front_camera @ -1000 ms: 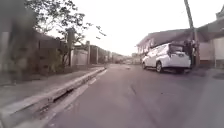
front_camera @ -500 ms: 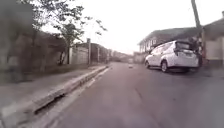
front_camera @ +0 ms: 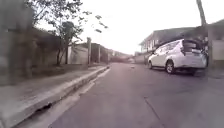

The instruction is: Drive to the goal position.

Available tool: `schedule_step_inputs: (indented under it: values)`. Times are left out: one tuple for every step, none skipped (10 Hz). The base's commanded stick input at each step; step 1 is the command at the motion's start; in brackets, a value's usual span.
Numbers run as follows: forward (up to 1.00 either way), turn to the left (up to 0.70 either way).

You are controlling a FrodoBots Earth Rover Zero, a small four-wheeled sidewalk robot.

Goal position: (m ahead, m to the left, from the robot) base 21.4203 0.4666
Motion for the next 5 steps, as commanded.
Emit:
schedule_step_inputs:
  values:
    - [1.00, 0.00]
    - [1.00, 0.00]
    - [1.00, 0.00]
    - [1.00, 0.00]
    - [1.00, 0.00]
